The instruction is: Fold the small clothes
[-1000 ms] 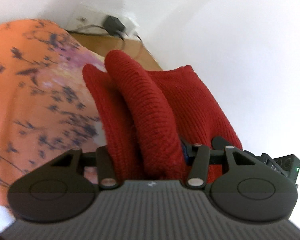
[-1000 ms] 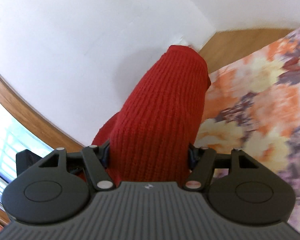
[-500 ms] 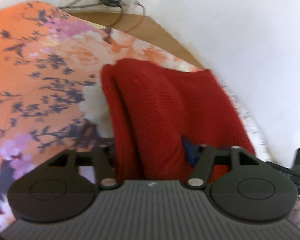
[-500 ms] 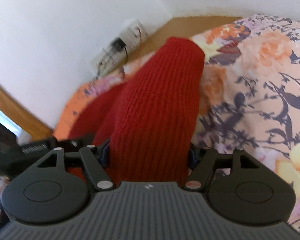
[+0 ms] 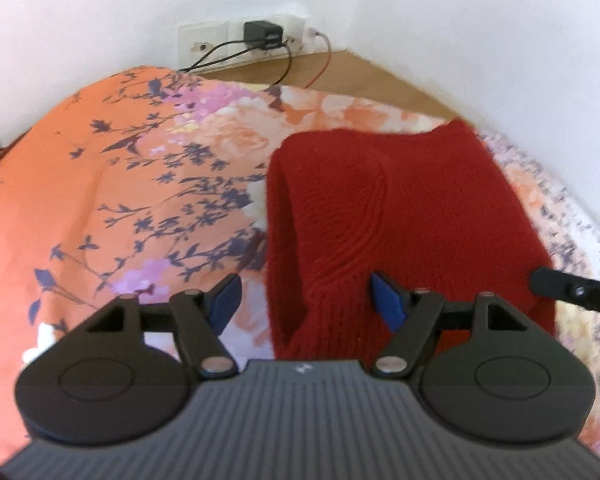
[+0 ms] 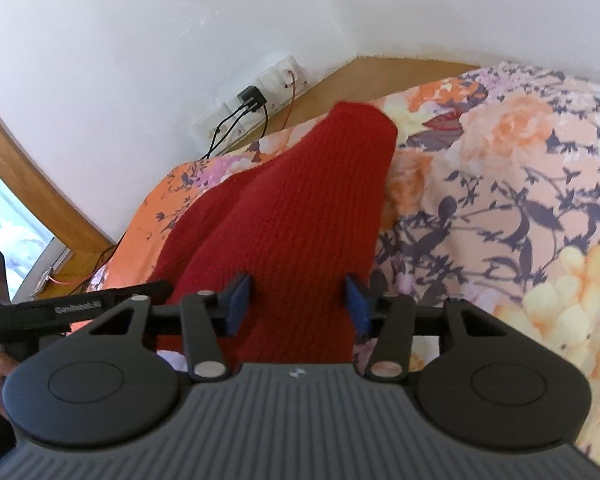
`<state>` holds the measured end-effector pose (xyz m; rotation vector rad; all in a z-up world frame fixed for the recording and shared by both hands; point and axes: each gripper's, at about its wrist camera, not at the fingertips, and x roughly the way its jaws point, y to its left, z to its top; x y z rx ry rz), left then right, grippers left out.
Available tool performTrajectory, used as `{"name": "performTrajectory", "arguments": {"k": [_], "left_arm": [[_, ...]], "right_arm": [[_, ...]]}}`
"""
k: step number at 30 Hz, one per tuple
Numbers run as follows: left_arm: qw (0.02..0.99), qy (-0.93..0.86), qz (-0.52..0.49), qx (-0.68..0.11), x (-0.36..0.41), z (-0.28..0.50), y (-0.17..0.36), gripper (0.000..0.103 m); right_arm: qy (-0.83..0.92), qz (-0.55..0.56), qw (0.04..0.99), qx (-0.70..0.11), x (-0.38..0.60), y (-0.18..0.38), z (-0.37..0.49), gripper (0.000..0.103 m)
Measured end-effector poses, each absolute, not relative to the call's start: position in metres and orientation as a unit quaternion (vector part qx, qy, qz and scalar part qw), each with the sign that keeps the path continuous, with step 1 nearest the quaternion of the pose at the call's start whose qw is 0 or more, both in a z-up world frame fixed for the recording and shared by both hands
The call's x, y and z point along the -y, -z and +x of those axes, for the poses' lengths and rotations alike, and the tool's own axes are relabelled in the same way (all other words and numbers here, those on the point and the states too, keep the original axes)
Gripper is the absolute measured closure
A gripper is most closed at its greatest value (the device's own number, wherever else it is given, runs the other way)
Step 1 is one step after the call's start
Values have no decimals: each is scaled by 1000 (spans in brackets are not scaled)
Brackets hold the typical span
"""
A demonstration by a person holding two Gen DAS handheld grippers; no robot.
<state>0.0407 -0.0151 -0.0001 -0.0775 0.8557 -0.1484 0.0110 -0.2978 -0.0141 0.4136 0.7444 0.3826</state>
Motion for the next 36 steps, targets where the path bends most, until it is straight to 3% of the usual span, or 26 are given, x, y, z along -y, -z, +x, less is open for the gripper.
{"name": "performTrajectory", "arguments": {"k": [3, 4, 9, 14, 15, 18, 22, 36], "left_arm": [[906, 64, -22, -419, 11, 45, 11, 24], [906, 63, -21, -418, 8, 48, 15, 17], [903, 77, -44, -421, -2, 46, 11, 16], [908, 81, -55, -407, 2, 27, -4, 18], [909, 81, -52, -405, 4, 22, -8, 18], [911, 78, -29, -404, 12, 7, -14, 11], [912, 64, 3, -405, 24, -14, -12, 9], [890, 72, 3, -449, 49, -27, 7, 9]], "right_arm": [[-174, 172, 898, -366, 279, 25, 12, 47], [-166, 156, 903, -364, 272, 29, 11, 47], [-122, 144, 917, -351, 256, 31, 4, 41], [-97, 159, 918, -350, 255, 21, -10, 29], [-92, 159, 919, -349, 254, 18, -14, 23], [-76, 155, 927, -333, 252, 11, -32, 9], [-72, 142, 936, -314, 243, 5, -56, 0], [-41, 119, 930, -346, 233, 20, -76, 0]]}}
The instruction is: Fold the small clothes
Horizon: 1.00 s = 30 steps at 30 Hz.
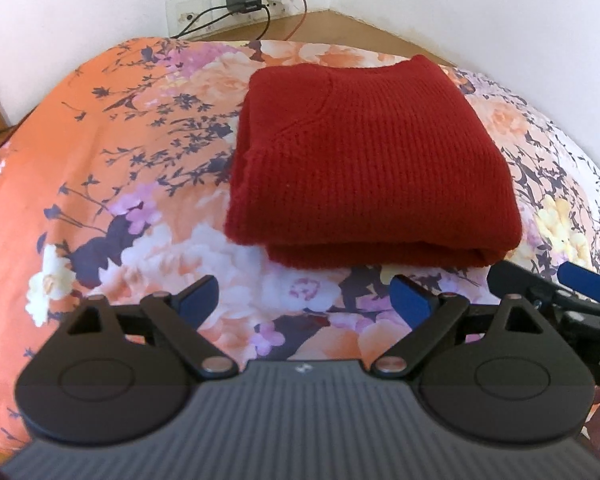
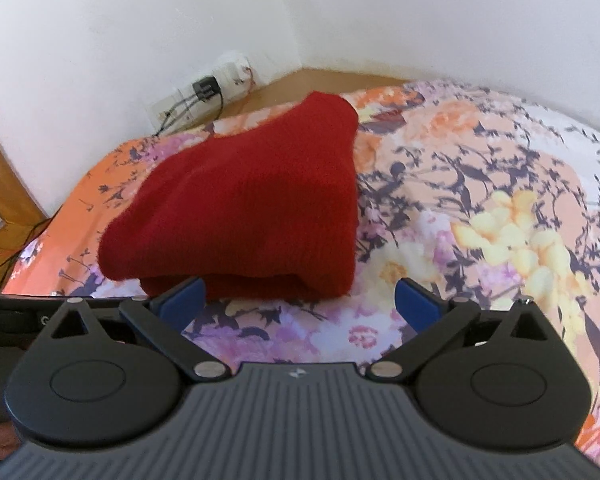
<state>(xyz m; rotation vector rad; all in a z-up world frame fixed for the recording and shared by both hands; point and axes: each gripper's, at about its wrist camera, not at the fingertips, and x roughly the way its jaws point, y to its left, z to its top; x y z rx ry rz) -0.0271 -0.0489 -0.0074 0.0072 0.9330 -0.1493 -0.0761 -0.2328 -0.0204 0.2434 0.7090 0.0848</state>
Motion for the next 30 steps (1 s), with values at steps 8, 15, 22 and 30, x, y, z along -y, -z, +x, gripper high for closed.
{"name": "performTrajectory", "arguments": {"k": [8, 15, 22, 30], "left_arm": [[891, 63, 9, -449, 51, -26, 9, 9], [893, 62, 7, -446, 51, -25, 8, 9], [894, 63, 10, -445, 52, -23, 8, 9], [894, 62, 12, -444, 53, -22, 8, 9]], "right_arm": [[-44, 126, 919, -371, 235, 26, -73, 0], [-49, 120, 919, -371, 233, 24, -71, 0], [-51, 121, 918, -374, 235, 26, -68, 0], [-50, 122, 918, -375, 236, 26, -66, 0]]}}
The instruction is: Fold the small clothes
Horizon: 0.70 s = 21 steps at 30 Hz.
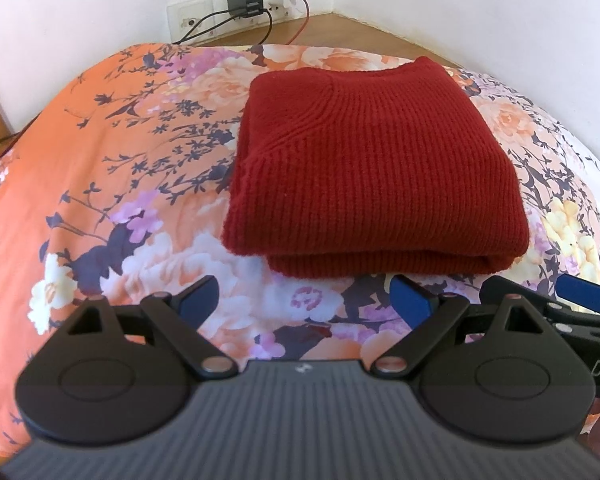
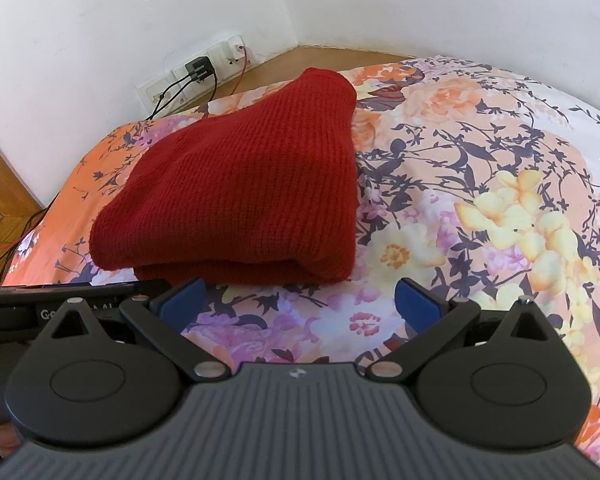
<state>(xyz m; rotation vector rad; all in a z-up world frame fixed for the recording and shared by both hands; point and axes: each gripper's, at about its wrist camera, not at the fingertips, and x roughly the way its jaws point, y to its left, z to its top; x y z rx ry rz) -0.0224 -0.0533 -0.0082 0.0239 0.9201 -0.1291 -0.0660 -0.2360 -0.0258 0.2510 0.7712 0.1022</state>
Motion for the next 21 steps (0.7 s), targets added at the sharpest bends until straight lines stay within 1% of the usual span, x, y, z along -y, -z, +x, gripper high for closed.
{"name": "performTrajectory", "arguments": {"k": [21], "left_arm": [[894, 63, 13, -444, 56, -23, 9, 9]], "right_arm": [[-49, 125, 917, -375, 239, 27, -68, 0]]}}
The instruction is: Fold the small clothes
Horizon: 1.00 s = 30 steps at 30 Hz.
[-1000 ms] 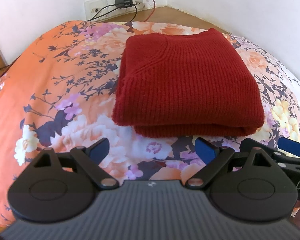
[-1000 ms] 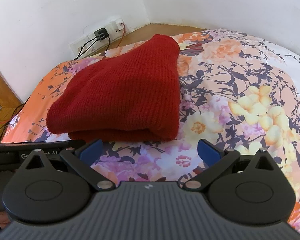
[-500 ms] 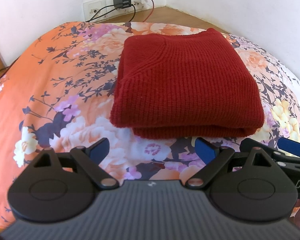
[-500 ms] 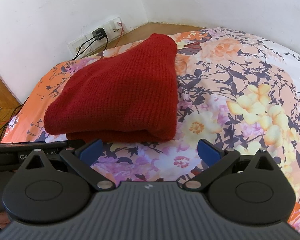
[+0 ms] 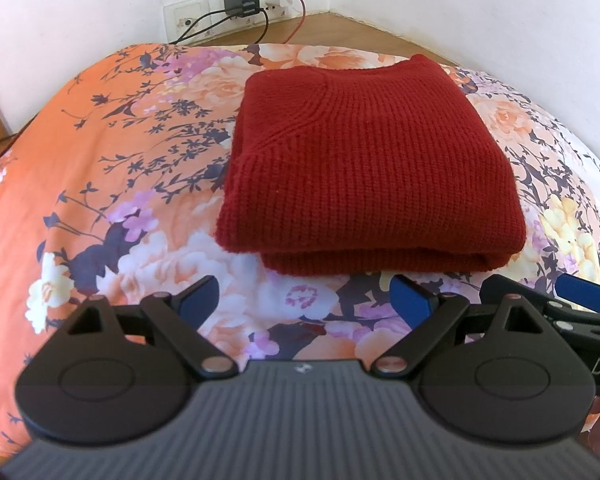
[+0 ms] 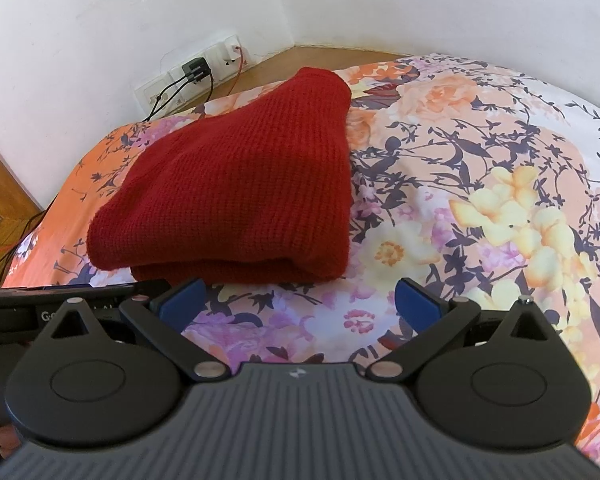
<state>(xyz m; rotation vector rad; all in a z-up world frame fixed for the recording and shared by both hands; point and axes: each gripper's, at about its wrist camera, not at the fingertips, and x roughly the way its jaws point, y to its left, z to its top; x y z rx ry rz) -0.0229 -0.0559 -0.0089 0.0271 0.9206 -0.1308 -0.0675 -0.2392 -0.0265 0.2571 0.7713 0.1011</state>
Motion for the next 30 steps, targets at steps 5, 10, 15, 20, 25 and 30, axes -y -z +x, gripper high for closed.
{"name": "performTrajectory", "arguments": {"k": [5, 10, 15, 20, 25, 30], "left_arm": [[894, 63, 13, -444, 56, -23, 9, 10], [894, 61, 12, -443, 54, -24, 9, 10], [894, 62, 13, -443, 54, -24, 9, 10], [894, 62, 13, -443, 55, -24, 9, 10], [894, 62, 13, -443, 55, -24, 9, 10], [894, 62, 12, -444, 54, -24, 10, 10]], "right_arm": [[-50, 125, 917, -375, 239, 27, -67, 0], [-48, 126, 917, -375, 237, 27, -67, 0], [-48, 126, 917, -376, 238, 27, -67, 0], [-49, 126, 917, -375, 237, 27, -67, 0], [-49, 126, 917, -376, 237, 27, -66, 0], [-48, 126, 917, -376, 237, 27, -66, 0]]}}
